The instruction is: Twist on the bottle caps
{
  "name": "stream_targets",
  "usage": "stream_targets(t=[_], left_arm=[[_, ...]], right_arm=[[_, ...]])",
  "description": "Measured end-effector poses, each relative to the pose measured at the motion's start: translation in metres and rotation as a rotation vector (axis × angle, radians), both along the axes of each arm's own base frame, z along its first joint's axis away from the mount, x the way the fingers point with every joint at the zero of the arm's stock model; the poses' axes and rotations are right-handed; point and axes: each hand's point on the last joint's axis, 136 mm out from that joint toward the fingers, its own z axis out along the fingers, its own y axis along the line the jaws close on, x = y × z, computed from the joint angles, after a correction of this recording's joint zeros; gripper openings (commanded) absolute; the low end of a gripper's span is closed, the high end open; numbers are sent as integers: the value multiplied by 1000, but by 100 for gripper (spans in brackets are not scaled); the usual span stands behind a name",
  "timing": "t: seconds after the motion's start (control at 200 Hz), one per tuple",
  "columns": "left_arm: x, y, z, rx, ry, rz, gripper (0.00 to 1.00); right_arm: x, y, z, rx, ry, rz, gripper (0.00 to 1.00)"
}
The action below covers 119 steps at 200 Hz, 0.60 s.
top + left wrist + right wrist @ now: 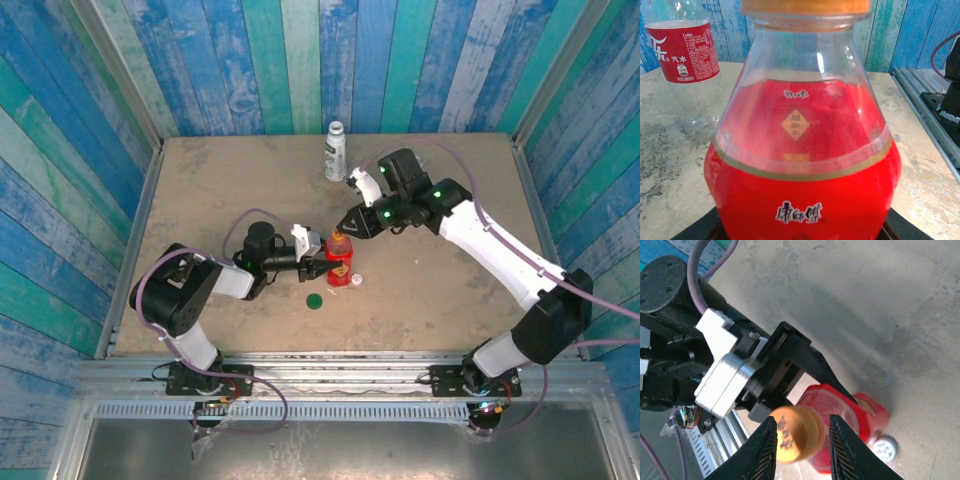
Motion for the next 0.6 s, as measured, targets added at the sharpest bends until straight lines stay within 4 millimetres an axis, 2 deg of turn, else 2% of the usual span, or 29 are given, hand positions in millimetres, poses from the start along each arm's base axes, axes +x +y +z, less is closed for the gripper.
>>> stream_targets(t=[0.17, 0.431, 0.596], left_arm=[[0, 0, 0, 1, 0, 0, 50], [-1, 0, -1, 3, -8, -6, 50], [-1, 0, -1, 3, -7, -5, 50]], right_arm=[[-5, 2, -5, 22, 19, 8, 19], [-35, -9, -9, 37, 33, 28, 19], [-34, -9, -3, 30, 21, 26, 20]])
